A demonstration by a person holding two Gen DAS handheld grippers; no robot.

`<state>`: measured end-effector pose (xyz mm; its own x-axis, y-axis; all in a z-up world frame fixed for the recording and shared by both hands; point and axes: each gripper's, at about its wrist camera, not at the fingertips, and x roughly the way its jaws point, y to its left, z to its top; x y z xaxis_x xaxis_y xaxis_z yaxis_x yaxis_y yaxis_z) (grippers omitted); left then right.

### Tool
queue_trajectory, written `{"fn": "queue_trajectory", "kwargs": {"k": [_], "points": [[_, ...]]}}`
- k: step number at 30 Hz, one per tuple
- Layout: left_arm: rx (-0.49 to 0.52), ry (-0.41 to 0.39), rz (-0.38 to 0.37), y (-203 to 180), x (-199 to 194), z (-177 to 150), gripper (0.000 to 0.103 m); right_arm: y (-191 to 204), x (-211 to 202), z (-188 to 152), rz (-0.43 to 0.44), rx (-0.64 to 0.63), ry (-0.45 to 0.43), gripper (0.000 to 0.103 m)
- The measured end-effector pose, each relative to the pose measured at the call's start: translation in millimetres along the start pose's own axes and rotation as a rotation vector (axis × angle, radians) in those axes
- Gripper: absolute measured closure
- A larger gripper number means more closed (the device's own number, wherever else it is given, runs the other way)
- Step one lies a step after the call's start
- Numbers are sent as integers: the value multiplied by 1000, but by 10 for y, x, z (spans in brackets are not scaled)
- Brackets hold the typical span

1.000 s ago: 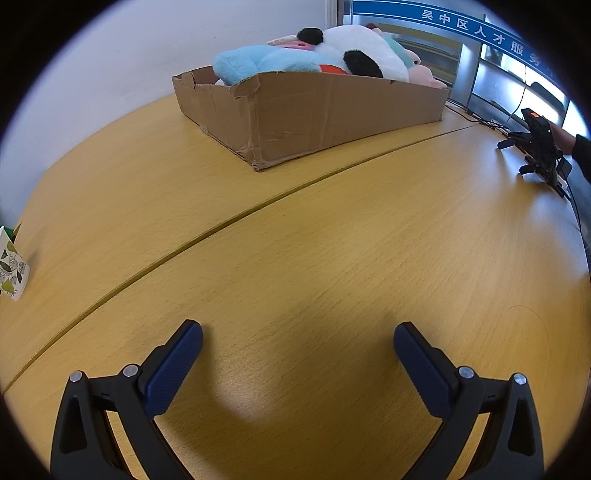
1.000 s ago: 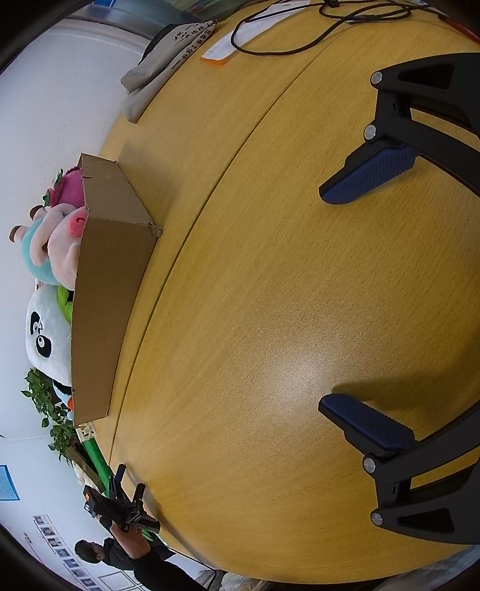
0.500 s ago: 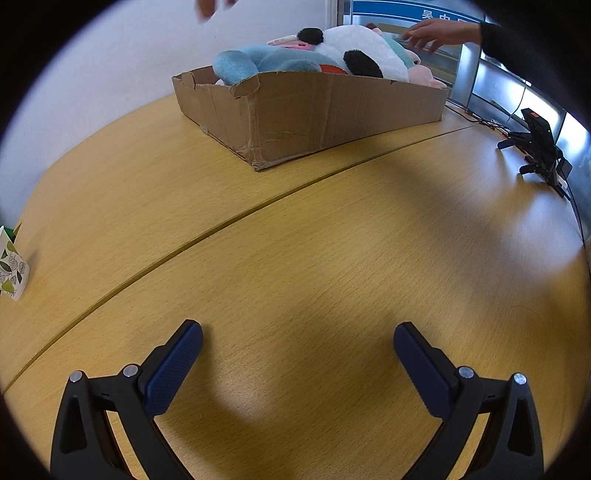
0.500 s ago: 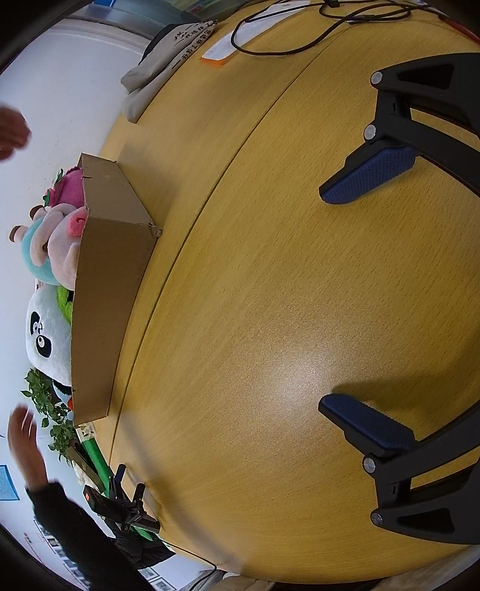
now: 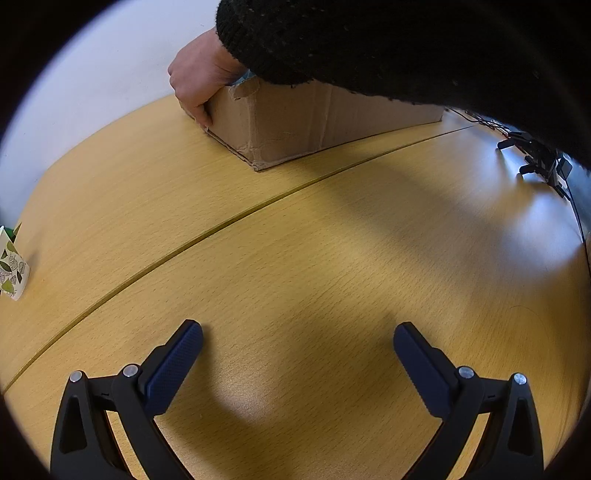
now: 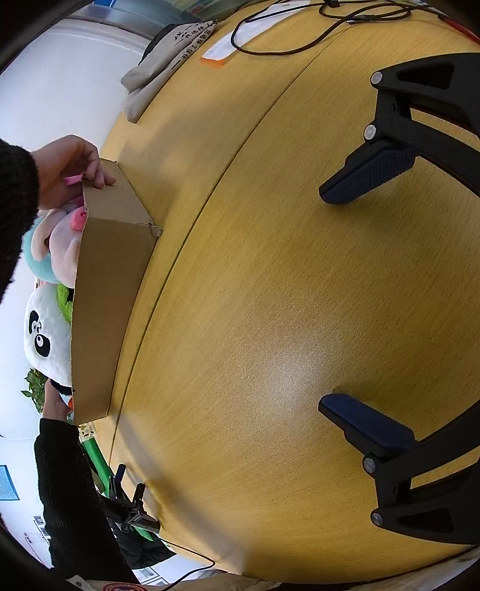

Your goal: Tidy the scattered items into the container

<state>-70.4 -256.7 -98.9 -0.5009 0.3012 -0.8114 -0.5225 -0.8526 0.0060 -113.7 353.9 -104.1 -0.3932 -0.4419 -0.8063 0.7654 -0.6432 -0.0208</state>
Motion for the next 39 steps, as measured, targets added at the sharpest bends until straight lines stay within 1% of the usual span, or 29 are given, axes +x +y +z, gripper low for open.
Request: {"fn": "queue_trajectory", "kwargs": {"k": [39], "points": [[1, 0, 1, 48, -62, 1, 0, -3, 2, -3, -2, 1, -1, 0]]}}
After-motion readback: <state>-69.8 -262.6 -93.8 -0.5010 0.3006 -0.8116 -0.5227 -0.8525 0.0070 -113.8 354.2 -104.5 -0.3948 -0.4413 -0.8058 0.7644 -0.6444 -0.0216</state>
